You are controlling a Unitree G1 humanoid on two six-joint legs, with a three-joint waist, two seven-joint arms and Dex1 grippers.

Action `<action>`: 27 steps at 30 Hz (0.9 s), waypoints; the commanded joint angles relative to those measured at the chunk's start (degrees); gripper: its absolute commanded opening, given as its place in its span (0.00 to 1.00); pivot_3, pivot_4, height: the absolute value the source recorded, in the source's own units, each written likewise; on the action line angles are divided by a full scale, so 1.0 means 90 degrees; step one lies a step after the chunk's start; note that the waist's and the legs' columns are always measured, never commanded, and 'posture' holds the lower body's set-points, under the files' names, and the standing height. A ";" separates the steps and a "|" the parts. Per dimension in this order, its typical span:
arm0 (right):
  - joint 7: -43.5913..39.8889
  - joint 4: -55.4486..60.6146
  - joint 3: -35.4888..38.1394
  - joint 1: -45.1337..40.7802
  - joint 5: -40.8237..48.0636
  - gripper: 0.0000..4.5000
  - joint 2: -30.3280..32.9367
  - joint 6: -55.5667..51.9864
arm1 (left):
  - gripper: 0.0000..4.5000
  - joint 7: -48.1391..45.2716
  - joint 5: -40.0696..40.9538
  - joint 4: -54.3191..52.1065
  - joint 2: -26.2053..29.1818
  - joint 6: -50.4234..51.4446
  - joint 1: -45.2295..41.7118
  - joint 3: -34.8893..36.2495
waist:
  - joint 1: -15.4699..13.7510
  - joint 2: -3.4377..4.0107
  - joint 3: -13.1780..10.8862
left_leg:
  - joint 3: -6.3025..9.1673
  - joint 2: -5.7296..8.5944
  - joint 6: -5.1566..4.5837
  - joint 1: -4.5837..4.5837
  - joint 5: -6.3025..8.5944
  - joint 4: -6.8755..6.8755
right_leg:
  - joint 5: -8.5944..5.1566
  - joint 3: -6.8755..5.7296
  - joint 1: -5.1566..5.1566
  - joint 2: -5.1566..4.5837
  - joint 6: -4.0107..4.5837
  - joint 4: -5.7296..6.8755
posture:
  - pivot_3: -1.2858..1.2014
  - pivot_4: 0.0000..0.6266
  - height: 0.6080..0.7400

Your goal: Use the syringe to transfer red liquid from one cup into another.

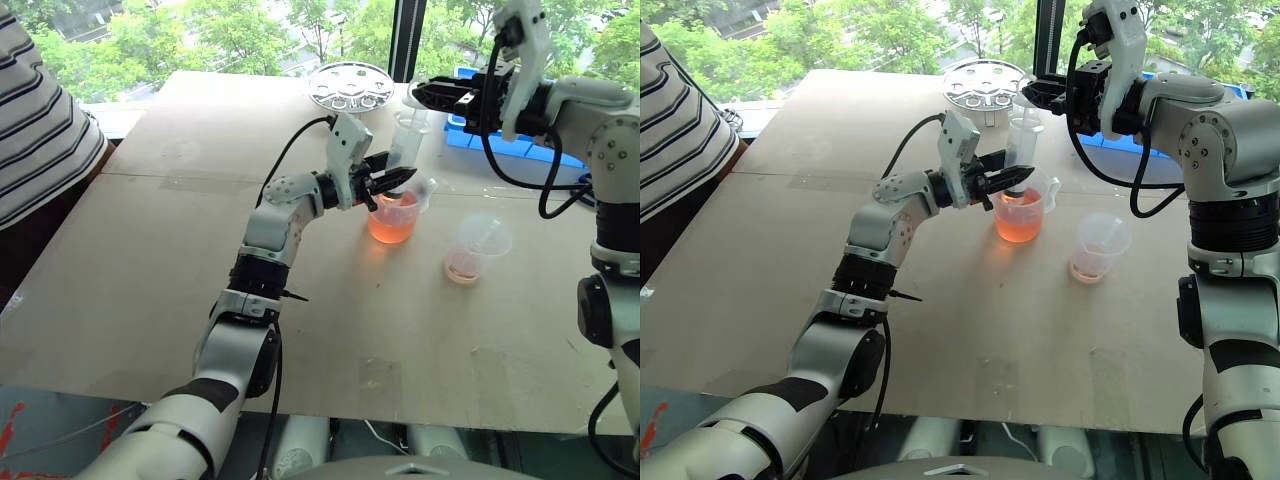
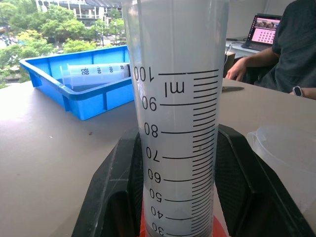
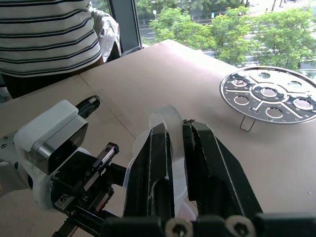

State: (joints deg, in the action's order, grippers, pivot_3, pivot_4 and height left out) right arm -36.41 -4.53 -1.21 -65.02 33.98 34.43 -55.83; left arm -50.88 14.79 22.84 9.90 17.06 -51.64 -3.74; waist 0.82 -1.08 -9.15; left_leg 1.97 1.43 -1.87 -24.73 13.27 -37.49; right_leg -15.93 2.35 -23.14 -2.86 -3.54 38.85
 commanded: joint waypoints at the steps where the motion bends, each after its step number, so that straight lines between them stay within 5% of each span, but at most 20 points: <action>1: 0.0388 0.0065 0.0593 -0.0331 -0.0444 0.00 0.0332 0.0532 | 0.31 -0.0219 -0.0009 -0.0134 -0.0010 -0.0036 0.0077 -0.0223 | 0.0000 0.0000 0.0000 | 0.0000 0.0000 0.0000 -0.0001 0.0000 0.0000 | 0.0000 0.0000 -0.0001 0.0000 0.0000 0.0000 | 0.52 0.24 1.00; 27: 0.0585 -0.0148 0.0705 -0.0555 -0.0504 0.00 0.0307 0.0679 | 0.31 -0.0256 -0.0030 -0.0028 0.0006 -0.0103 0.0056 -0.0228 | 0.0000 0.0000 0.0000 | 0.0000 0.0000 0.0000 -0.0001 0.0000 0.0000 | 0.0000 0.0000 -0.0001 0.0000 0.0000 0.0000 | 0.52 0.24 1.00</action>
State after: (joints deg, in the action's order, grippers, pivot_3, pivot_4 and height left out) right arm -36.35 -5.66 -1.21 -65.13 33.98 34.42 -55.04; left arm -50.88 14.78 23.21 9.91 16.61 -51.71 -3.70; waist 0.81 -1.08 -9.15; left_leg 1.97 1.43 -1.86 -24.74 13.27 -37.49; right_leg -15.93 2.35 -23.15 -2.86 -3.54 38.85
